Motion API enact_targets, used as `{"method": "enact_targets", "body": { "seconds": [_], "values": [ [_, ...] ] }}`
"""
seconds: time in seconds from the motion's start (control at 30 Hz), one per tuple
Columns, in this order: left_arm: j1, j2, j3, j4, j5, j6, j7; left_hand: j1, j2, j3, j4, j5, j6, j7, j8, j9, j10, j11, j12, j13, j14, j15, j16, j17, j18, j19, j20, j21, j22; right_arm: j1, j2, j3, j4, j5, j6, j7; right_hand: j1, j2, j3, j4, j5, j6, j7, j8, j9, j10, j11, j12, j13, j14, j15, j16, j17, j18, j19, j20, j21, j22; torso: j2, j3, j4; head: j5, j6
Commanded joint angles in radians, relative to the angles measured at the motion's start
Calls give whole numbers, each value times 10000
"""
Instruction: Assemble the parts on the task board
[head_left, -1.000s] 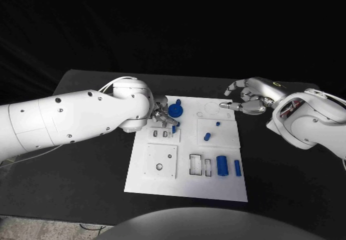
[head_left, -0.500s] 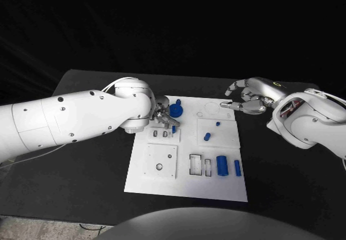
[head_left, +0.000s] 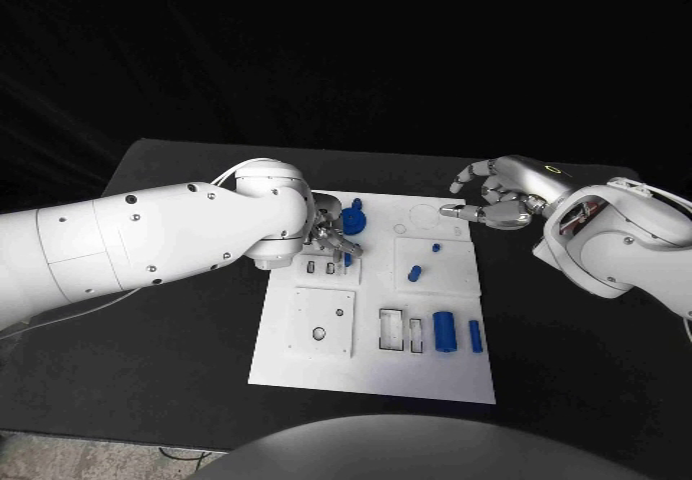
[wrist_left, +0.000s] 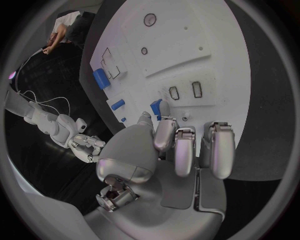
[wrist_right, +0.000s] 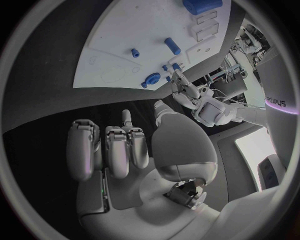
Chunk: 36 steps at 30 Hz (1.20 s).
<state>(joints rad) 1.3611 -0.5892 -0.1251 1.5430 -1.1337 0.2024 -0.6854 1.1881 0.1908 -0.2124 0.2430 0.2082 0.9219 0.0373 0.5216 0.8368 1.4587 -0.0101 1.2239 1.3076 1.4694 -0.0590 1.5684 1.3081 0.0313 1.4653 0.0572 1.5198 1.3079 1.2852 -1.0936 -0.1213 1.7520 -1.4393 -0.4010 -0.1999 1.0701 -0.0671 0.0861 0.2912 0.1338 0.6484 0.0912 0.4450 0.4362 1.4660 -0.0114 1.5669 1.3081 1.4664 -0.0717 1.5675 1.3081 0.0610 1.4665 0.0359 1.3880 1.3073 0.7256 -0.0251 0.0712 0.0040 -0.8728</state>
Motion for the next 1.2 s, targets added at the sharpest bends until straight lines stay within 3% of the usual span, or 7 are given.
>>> {"method": "enact_targets", "body": {
  "seconds": [0.03,0.4,0.53,0.7,0.8,1.0,1.2],
  "values": [
    [-18,71,-2,-32,143,101,76,119,-25,76,-2,51,14,36,-57,18,1121,-123,3469,2632,1014,-52,24,2627,19,-22,-80,-75,1361,-10,17,0,-23,-31,141,-51,23,91,21,-42,33,46,-8,58,-17,1048,78,39,2627,1044,49,33,2627,-179,315,70,-23,2069,-1,0,3,31,2],
    [-37,195,-5,-169,150,89,89,265,-69,291,-156,382,110,15,-299,123,1121,-139,3469,2632,1014,-64,24,2627,31,-55,-89,-111,1330,-13,26,0,-32,-10,226,-56,43,114,25,-43,33,75,-5,56,-33,1048,80,39,2627,1040,51,20,2610,-169,297,71,-65,2056,-1,0,14,74,2],
    [-53,257,-7,-239,134,123,84,462,-138,514,-346,880,159,-21,-480,211,1121,-166,3469,2632,1014,-89,24,2627,33,-56,-111,-123,1335,-14,33,0,-6,131,293,-68,68,152,33,-44,30,105,1,49,-55,1048,84,39,2627,1037,54,12,2598,-159,278,74,-109,2042,-2,-1,11,91,2],
    [-88,317,-11,-337,116,176,76,703,-227,850,-585,1247,198,-56,-674,296,1121,-201,3469,2632,1014,-120,24,2627,36,-64,-139,-141,1330,-15,44,0,31,248,411,-99,171,202,49,-76,48,149,9,23,-108,1048,92,39,2627,1027,60,-20,2556,-148,255,81,-159,2026,-7,9,-1,106,2],
    [-111,332,-12,-372,112,209,74,820,-324,1111,-733,1570,233,-74,-803,358,1121,-219,3469,2632,1014,-139,24,2627,36,-60,-159,-149,1337,-16,45,0,25,289,459,-116,291,241,65,-108,94,191,13,0,-159,1048,96,39,2627,1025,64,-27,2546,-143,245,85,-179,2020,-8,8,2,100,2],
    [-148,297,-14,-371,112,218,75,984,-568,1697,-1021,1911,344,-112,-1003,491,1121,-255,3469,2632,1014,-171,24,2627,34,-43,-195,-157,1362,-19,37,0,-6,350,513,-146,447,290,86,-151,179,259,19,-19,-216,1048,101,39,2627,1019,68,-46,2521,-133,224,90,-225,2005,-12,18,-2,107,2],
    [-166,144,-13,-289,112,88,92,955,-858,2351,-1227,2046,431,-125,-1189,627,1121,-273,3469,2632,1014,-187,24,2627,32,-30,-219,-167,1380,-46,45,0,-50,380,530,-160,555,329,99,-179,230,308,24,-32,-257,1048,105,39,2627,1012,72,-65,2494,-124,206,93,-266,1993,-6,7,-6,106,2]
  ]
}}
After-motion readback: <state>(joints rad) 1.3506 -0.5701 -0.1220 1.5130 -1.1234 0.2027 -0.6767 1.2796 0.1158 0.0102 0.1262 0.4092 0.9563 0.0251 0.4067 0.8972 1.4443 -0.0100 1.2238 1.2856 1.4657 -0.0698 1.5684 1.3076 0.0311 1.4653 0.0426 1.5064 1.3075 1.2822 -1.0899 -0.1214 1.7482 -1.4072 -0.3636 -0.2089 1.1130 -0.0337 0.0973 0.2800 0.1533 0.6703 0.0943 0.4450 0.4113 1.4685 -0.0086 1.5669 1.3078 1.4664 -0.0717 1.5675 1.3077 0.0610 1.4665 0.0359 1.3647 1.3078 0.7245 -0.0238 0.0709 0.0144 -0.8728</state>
